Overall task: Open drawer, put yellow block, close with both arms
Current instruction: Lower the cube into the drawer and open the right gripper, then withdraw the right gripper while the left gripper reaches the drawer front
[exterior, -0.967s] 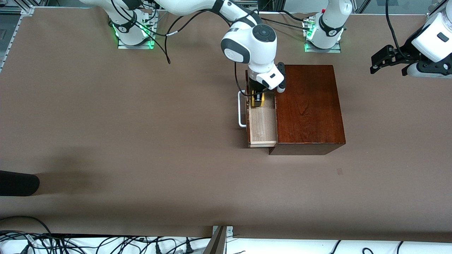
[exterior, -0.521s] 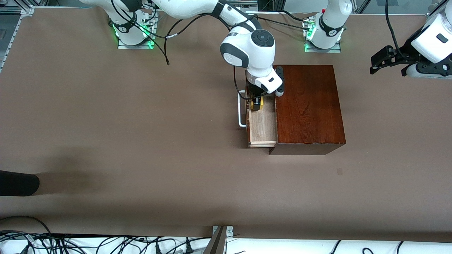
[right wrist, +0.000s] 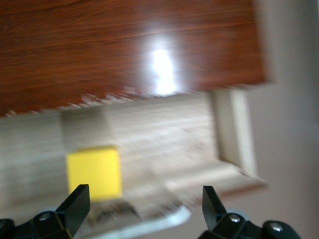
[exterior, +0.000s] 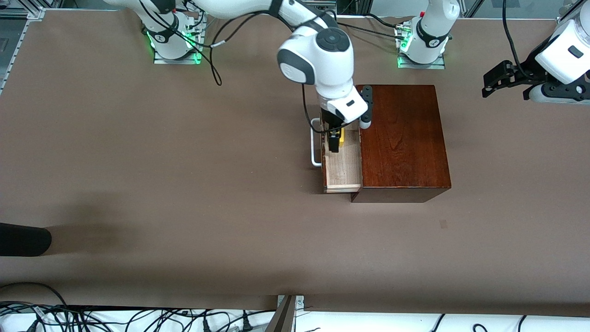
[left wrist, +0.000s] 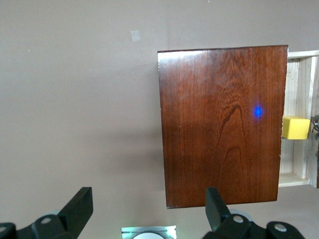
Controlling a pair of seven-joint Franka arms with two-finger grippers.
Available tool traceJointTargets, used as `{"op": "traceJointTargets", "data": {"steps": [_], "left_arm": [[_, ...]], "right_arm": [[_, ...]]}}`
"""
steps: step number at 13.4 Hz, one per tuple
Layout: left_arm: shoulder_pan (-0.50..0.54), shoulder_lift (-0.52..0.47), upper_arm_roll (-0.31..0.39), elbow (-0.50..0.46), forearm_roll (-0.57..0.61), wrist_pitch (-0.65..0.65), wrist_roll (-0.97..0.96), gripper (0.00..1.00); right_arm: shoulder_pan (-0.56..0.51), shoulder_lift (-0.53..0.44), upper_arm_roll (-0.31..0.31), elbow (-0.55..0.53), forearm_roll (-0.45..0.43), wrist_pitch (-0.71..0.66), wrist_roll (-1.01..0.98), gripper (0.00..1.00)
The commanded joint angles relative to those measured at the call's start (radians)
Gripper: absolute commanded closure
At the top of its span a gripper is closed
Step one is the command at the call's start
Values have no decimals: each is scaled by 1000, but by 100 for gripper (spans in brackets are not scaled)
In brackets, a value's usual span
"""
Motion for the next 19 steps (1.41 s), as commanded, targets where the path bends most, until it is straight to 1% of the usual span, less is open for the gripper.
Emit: {"op": "traceJointTargets", "data": {"steps": [1, 3, 4, 6, 7, 8, 9, 10, 11, 12, 13, 14, 15, 16, 17, 18, 19], "left_arm": [[-4, 31, -44, 40, 10, -64, 16, 0], [-4, 63, -116, 41, 11, -119, 59, 0], [-6, 78, -138, 40, 5, -122, 103, 0], [-13, 139, -190, 41, -57, -122, 220, 0], [-22, 176, -224, 43, -92, -116, 263, 0], [-33, 216, -251, 47, -117, -103, 303, 0], [-56, 265, -285, 90, -126, -90, 346, 0], [-90, 317, -308, 133, -120, -89, 375, 0], [-126, 369, -311, 177, -119, -87, 424, 0], [-165, 423, -310, 214, -119, -58, 531, 0], [-192, 463, -310, 236, -120, 6, 661, 0], [-225, 497, -310, 237, -120, 82, 750, 0], [-236, 537, -310, 237, -120, 153, 815, 0], [-258, 558, -314, 237, -119, 202, 845, 0], [-306, 562, -307, 237, -104, 218, 840, 0], [-349, 572, -307, 236, -78, 218, 824, 0], [-375, 600, -307, 236, -68, 221, 796, 0]], "right_arm": [[-105, -112, 11, -21, 29, -67, -3, 0], [-200, -176, 8, -21, 95, -132, -3, 0], [-252, -202, 6, -23, 103, -152, -7, 0], [-346, -294, -14, -44, 109, -180, -9, 0], [-390, -336, -21, -84, 114, -183, -3, 0], [-456, -398, -22, -154, 161, -183, 5, 0], [-522, -472, -26, -241, 265, -184, 13, 0], [-570, -542, -35, -336, 305, -184, 19, 0], [-601, -607, -49, -419, 308, -186, 19, 0], [-628, -670, -63, -498, 307, -184, 19, 0], [-647, -722, -84, -571, 307, -186, 19, 0], [-650, -764, -128, -631, 307, -187, 19, 0], [-650, -791, -168, -665, 307, -213, 43, 0], [-650, -796, -205, -667, 302, -271, 104, 0], [-647, -798, -224, -663, 296, -301, 141, 0], [-642, -799, -238, -662, 295, -302, 144, 0], [-642, -799, -247, -661, 293, -304, 145, 0]]}}
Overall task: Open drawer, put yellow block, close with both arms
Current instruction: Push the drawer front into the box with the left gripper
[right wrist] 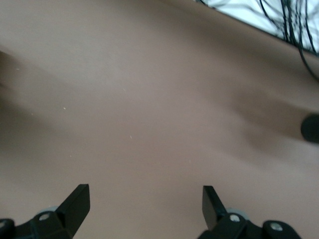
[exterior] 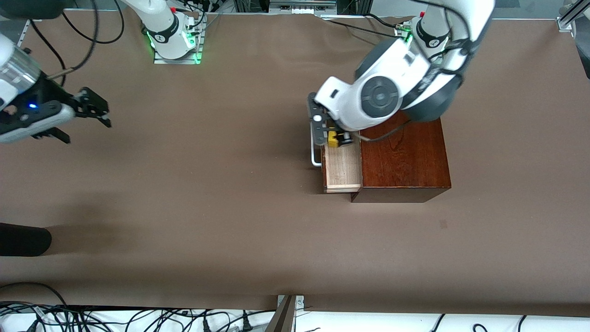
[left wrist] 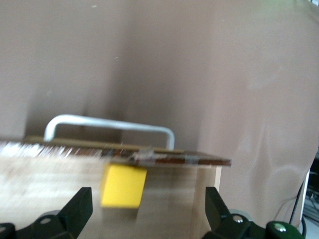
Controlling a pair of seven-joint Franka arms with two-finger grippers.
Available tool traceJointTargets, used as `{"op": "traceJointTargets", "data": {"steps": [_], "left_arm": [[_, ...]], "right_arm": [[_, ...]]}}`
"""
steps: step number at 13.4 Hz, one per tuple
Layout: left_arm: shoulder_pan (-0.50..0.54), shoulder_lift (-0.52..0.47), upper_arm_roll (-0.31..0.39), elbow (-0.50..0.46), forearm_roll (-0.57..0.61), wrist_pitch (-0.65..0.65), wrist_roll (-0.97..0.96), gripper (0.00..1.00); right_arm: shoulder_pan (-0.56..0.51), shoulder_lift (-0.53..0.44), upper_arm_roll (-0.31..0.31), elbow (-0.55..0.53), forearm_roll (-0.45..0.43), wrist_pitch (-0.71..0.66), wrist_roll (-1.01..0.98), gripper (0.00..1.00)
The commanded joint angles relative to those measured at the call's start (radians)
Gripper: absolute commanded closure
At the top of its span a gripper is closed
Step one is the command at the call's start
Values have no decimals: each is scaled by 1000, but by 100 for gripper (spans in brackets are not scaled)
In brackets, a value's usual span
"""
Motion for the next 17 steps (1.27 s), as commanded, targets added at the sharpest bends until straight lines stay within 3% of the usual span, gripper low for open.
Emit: {"op": "traceJointTargets", "data": {"steps": [1, 3, 5, 7, 9, 13, 17], "left_arm": [[-95, 59, 6, 43, 43, -4, -27, 0], [-144, 133, 7, 48, 37, 6, -37, 0], [-167, 176, 12, 42, 78, 128, -34, 0], [-182, 211, 7, 35, 286, 165, -32, 0], [-209, 226, 9, 32, 392, 164, -32, 0], [-206, 210, 12, 38, 503, -3, -26, 0], [-186, 178, 33, 38, 538, -131, -25, 0]], "right_arm": [[6, -23, -10, -25, 4, -11, 40, 0], [6, -23, -7, -23, -36, -14, 71, 0], [1, -14, -10, -14, -36, -14, 77, 0], [0, -14, -11, -11, -36, -14, 79, 0], [0, -10, -10, -8, -32, -27, 85, 0], [-4, 8, -11, 15, -22, -26, 86, 0], [4, 8, -7, 32, -22, -84, 88, 0]]}}
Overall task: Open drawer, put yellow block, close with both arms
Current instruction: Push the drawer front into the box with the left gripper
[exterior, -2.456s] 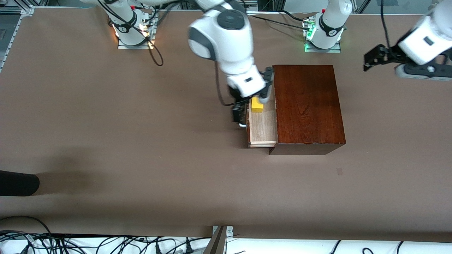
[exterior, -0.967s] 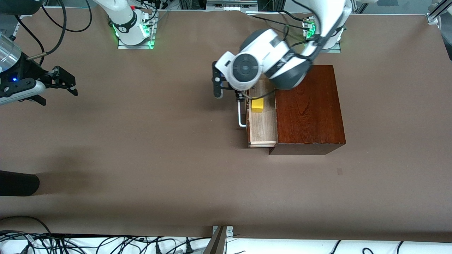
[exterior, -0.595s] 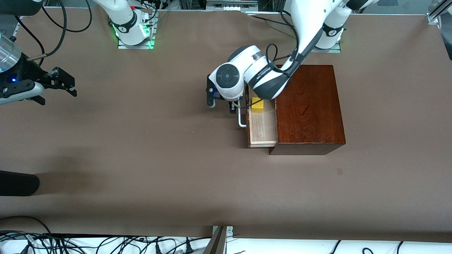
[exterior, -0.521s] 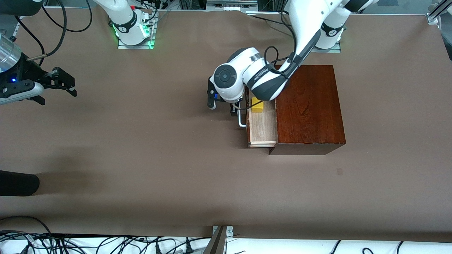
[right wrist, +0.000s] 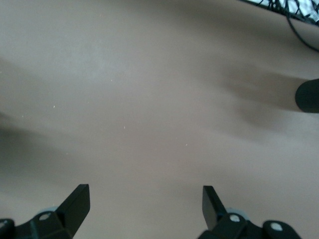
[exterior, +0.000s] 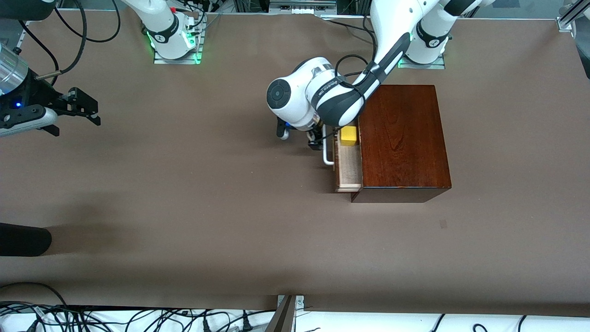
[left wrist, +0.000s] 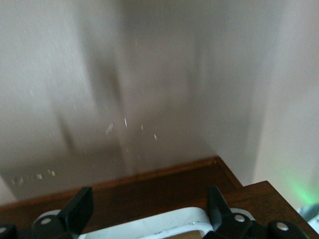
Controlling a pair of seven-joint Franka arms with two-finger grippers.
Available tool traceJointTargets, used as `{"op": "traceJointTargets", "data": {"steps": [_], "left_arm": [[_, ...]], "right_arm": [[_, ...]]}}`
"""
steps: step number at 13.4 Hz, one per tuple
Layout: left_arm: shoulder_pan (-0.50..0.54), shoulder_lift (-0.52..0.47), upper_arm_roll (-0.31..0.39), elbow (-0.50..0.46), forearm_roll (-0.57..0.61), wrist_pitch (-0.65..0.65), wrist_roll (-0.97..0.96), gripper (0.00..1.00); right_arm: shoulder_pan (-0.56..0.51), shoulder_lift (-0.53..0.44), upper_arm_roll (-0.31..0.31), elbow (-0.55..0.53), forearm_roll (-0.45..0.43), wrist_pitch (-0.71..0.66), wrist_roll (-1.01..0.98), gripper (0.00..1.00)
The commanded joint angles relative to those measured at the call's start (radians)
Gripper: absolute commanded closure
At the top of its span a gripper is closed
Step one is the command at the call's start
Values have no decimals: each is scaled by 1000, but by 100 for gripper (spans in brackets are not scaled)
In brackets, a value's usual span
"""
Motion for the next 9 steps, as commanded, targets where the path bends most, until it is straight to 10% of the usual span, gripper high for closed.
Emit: {"op": "traceJointTargets", "data": {"steps": [1, 9], "left_arm": [[21, -46, 37, 11, 62, -78, 16, 0], [87, -39, 39, -6, 65, -150, 23, 0]], "right_arm": [[2, 7, 4, 29, -2, -43, 13, 0], [-1, 16, 2, 35, -8, -43, 12, 0]]}}
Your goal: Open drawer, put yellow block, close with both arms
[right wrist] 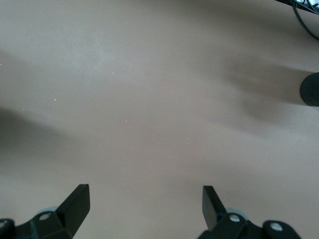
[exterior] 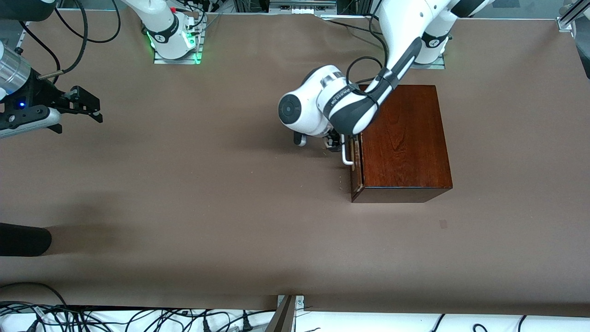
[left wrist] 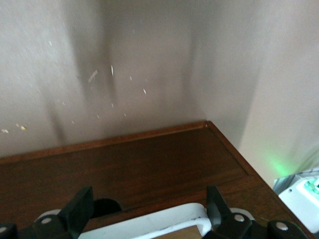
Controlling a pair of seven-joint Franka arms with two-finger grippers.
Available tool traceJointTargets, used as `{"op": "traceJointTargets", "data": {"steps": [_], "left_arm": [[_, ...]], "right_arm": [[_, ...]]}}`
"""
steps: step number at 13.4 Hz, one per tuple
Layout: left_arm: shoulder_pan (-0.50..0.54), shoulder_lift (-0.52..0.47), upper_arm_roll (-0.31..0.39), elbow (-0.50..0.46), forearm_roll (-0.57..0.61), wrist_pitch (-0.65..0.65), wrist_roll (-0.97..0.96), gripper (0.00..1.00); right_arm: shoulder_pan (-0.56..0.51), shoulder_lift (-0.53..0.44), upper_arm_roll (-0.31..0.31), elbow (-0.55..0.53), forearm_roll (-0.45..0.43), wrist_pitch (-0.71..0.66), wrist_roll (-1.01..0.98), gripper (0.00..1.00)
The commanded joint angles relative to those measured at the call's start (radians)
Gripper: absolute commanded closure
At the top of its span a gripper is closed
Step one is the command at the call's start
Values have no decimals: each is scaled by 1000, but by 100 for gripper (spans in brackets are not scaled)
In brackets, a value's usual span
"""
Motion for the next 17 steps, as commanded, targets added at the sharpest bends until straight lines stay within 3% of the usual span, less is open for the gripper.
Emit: {"op": "traceJointTargets", "data": {"steps": [1, 5, 10, 13, 17], "left_arm": [[34, -39, 37, -2, 70, -42, 23, 0], [36, -56, 21, 23, -9, -3, 21, 0], [79, -109, 27, 188, -266, 37, -93, 0], [140, -166, 29, 236, -274, 36, -281, 0], [310, -227, 20, 253, -265, 21, -274, 0]], "right_arm": [[-1, 9, 3, 29, -9, -27, 11, 0], [-1, 9, 3, 29, -9, -28, 9, 0], [-1, 9, 3, 29, -14, -28, 8, 0], [1, 9, 4, 29, -14, -28, 8, 0], [1, 9, 4, 29, -14, -28, 8, 0]]}}
